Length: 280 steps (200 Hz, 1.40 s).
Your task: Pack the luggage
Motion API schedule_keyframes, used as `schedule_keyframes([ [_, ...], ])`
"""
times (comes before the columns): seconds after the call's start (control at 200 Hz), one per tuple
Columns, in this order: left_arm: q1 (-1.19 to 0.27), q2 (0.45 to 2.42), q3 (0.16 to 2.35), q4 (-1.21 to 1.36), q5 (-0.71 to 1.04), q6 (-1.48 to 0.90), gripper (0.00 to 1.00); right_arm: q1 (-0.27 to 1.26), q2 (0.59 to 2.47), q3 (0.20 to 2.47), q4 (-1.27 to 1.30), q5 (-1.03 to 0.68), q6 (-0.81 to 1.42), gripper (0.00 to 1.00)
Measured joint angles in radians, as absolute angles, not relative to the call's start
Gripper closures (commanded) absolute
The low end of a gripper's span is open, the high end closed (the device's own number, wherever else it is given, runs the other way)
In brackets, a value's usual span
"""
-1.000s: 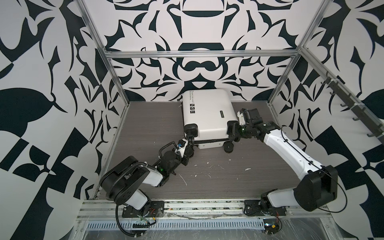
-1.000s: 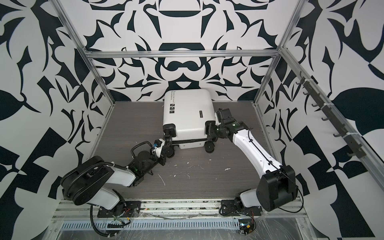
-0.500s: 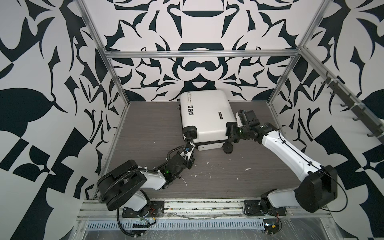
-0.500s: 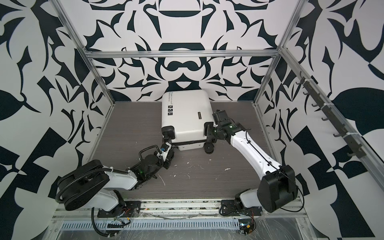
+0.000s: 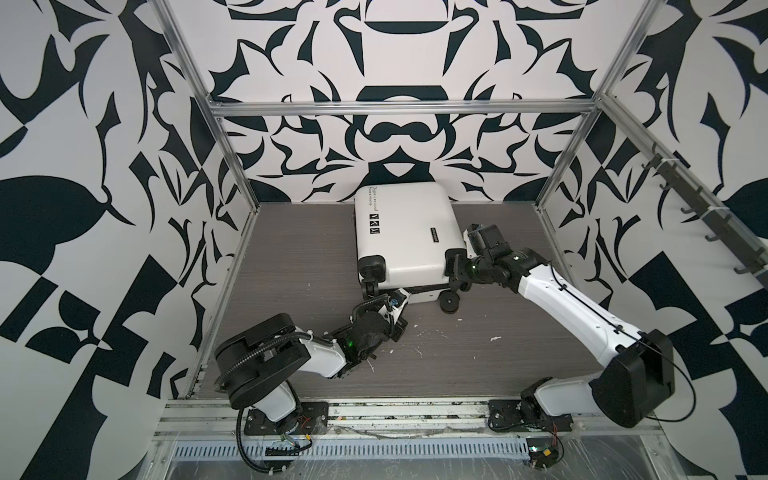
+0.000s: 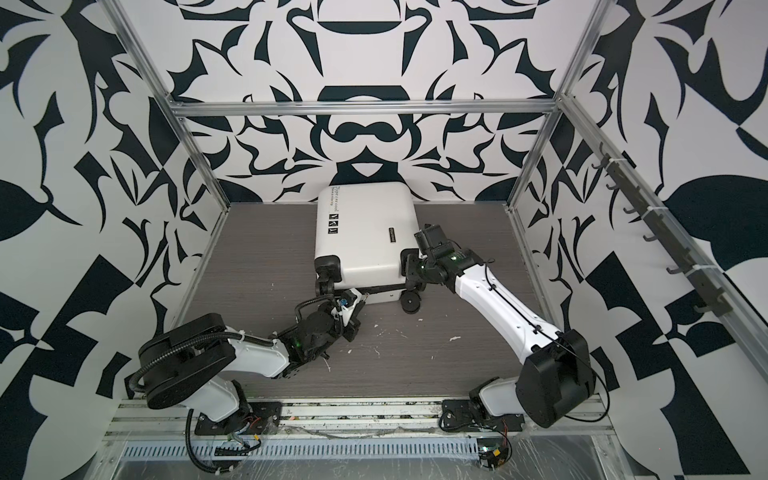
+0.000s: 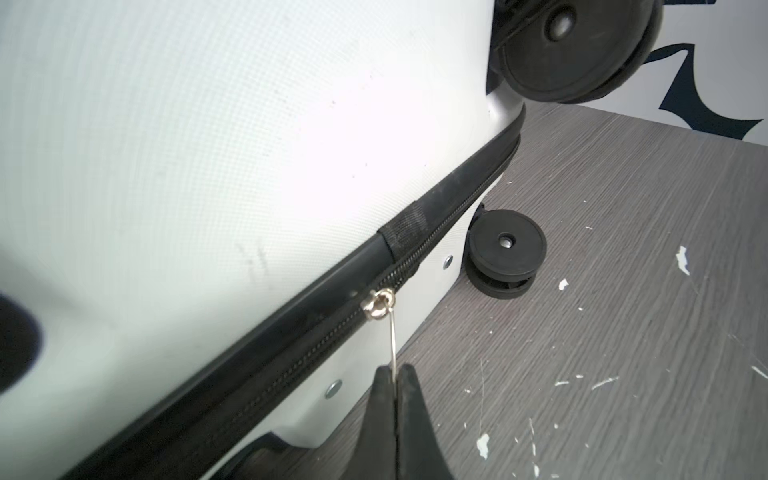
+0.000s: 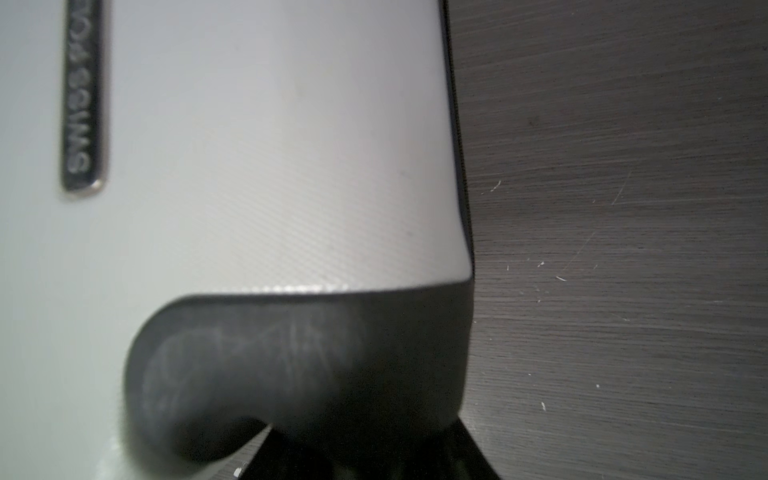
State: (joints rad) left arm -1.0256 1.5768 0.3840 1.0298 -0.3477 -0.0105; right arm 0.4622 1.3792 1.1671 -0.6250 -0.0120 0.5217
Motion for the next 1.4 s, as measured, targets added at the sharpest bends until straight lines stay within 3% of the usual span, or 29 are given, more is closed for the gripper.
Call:
schedule_keyframes([
  [1.285, -1.102, 1.869, 0.708, 1.059, -0.266, -0.064, 1.00, 0.494, 1.336, 1.105, -0.563, -0.002, 0.573, 1.00],
  [1.365, -1.102, 1.869, 0.706, 1.061, -0.259, -0.066, 0.66, 0.495, 1.330, 1.102, -0.561, -0.003, 0.573, 1.00],
  [1.4, -1.109, 1.868, 0.706, 1.072, -0.235, -0.065, 0.49, 0.498, 1.327, 1.102, -0.561, -0.003, 0.573, 0.91],
])
